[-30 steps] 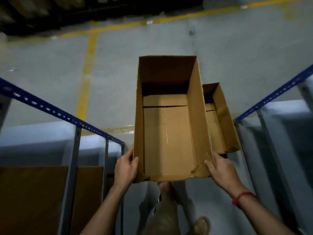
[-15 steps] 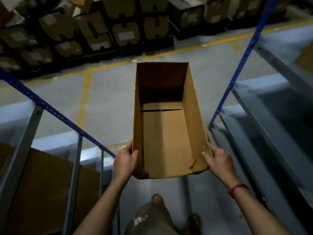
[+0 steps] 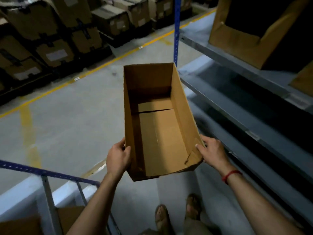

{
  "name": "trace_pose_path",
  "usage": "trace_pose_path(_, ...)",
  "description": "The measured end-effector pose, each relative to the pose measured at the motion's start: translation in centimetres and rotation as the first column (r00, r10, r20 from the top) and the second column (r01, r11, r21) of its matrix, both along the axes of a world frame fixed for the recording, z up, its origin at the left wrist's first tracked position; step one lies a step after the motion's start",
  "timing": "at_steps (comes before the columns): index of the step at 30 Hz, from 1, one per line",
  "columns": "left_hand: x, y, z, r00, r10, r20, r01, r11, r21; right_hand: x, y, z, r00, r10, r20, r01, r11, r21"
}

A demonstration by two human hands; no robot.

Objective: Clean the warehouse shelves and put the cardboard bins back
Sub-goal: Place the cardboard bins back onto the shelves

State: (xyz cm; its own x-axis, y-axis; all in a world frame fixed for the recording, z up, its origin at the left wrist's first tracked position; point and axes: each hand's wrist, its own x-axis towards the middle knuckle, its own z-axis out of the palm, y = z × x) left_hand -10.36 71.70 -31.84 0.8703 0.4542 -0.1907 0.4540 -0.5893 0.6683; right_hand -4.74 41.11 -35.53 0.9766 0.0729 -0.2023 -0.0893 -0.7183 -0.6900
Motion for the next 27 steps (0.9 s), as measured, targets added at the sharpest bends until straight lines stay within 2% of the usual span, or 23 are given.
trace_pose_path(7,1.4,-3.6,-0.2,0.98,-0.198,-0.009,0.197,0.98,-0.035,-4.9,-4.3,1.0,0.98,-0.197,-0.001,0.197,0.98,-0.008)
trace_pose_path(12,2.3,-6.4,-0.3,0.963,-0.27,-0.029,0.268,0.962,-0.048,-7.9,-7.0,1.5,0.946,-0.325,0.004,0.325,0.945,0.022)
trace_pose_path(27,0.9,-7.6,2.5,0.954,-0.301,0.008,0.301,0.953,-0.03,-9.7,-8.8,3.4,0.926,-0.373,0.053,0.373,0.928,0.0)
